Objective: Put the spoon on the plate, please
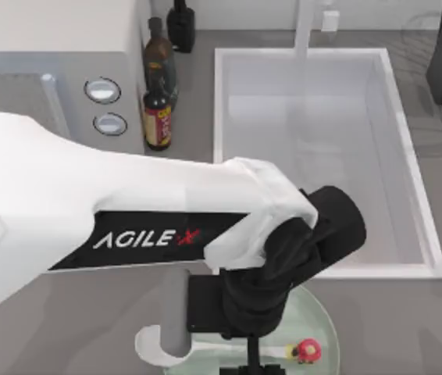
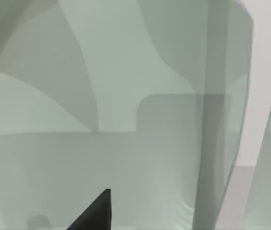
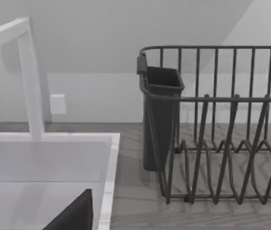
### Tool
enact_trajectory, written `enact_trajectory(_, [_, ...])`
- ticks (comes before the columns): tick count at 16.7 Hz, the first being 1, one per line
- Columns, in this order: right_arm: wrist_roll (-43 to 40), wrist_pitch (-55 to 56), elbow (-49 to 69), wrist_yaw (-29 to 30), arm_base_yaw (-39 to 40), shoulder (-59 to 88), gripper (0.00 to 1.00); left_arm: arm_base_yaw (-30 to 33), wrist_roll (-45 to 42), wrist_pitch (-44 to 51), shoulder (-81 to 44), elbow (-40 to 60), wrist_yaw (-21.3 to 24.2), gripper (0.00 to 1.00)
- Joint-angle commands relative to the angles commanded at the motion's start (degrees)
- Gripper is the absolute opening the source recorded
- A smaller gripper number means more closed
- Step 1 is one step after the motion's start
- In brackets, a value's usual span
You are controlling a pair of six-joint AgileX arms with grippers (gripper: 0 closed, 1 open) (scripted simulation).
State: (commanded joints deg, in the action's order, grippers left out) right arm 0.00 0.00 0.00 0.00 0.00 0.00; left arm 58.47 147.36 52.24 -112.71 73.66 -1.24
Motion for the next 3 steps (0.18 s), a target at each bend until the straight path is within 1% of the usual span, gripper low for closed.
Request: enact_trajectory(3, [0.0, 0.0, 0.0, 0.0, 0.0, 0.0, 1.0, 0.0, 0.0, 0.0, 0.0, 0.0, 0.0, 1.0])
